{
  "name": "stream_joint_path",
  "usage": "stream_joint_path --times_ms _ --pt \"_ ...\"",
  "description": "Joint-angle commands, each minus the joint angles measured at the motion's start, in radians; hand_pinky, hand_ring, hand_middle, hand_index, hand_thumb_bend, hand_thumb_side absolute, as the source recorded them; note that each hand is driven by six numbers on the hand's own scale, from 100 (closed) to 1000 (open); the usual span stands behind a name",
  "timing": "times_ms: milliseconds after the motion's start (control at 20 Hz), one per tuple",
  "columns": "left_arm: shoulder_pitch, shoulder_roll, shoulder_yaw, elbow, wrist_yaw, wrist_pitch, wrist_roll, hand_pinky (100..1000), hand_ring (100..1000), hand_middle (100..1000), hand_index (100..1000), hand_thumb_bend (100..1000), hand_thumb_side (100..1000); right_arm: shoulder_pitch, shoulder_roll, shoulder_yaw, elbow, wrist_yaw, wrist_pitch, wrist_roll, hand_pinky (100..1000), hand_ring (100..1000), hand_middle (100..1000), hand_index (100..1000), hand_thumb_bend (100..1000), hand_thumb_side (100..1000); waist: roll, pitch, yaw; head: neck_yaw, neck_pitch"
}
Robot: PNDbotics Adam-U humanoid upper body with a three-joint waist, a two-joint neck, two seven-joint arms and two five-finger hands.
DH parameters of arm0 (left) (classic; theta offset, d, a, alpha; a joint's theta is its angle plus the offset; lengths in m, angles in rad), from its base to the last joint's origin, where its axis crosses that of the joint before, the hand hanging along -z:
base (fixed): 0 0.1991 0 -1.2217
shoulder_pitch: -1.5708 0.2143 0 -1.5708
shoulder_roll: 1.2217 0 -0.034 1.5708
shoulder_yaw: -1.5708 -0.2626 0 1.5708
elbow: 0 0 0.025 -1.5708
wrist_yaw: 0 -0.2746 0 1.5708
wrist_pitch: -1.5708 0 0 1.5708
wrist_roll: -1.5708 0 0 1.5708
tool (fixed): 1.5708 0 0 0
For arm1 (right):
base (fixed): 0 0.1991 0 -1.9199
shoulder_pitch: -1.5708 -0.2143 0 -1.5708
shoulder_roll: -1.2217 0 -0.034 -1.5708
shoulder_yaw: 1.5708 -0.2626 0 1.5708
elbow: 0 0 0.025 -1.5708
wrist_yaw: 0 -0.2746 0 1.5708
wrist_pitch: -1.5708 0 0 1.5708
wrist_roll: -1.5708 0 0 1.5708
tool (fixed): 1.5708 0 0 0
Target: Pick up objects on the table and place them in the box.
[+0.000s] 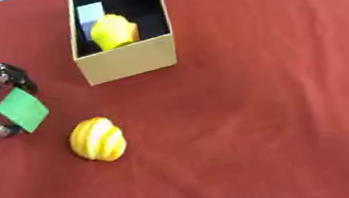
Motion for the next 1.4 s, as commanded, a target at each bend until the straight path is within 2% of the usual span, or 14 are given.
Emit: stream_joint_path --times_ms 50,500,800,950,1150,1400 --pt "-0.017 0.02 0.012 -0.009 0.008 -0.007 0.006 824 787 720 783 339 125 -0.004 -0.017 -0.015 -0.016 -0.01 0.0 0.002 913 953 682 815 100 802 0.0 -0.021 0.0 0.003 -0.008" --pt "-0.018 0.032 0.051 -0.076 0.013 0.024 0.086 767 737 669 738 157 100 0.007 -0.015 -0.018 -0.016 -0.014 0.004 0.007 915 955 682 816 100 805 0.002 -0.025 0.003 0.003 -0.009" --pt "-0.047 0.029 0.09 -0.159 0.028 0.061 0.123 753 705 659 733 101 100 0.015 -0.018 -0.024 -0.016 -0.013 0.005 0.004 915 954 682 816 100 807 0.003 -0.029 0.004 -0.004 -0.005" --pt "-0.111 -0.007 0.102 -0.185 0.024 0.081 0.133 744 683 651 730 100 100 0.021 -0.02 -0.027 -0.016 -0.013 0.005 -0.001 915 954 683 816 100 805 0.003 -0.034 0.007 -0.013 0.0" --pt "-0.174 -0.06 0.103 -0.159 0.021 0.085 0.147 750 678 642 723 100 100 0.022 -0.017 -0.025 -0.016 -0.016 0.007 0.001 916 955 682 816 100 808 0.001 -0.038 0.007 -0.02 0.001" --pt "-0.26 -0.146 0.127 -0.129 0.022 0.095 0.2 745 678 635 726 100 100 -0.008 -0.003 0.001 -0.016 -0.038 0.01 0.027 917 956 681 816 100 808 0.0 -0.044 -0.03 0.001 -0.001"
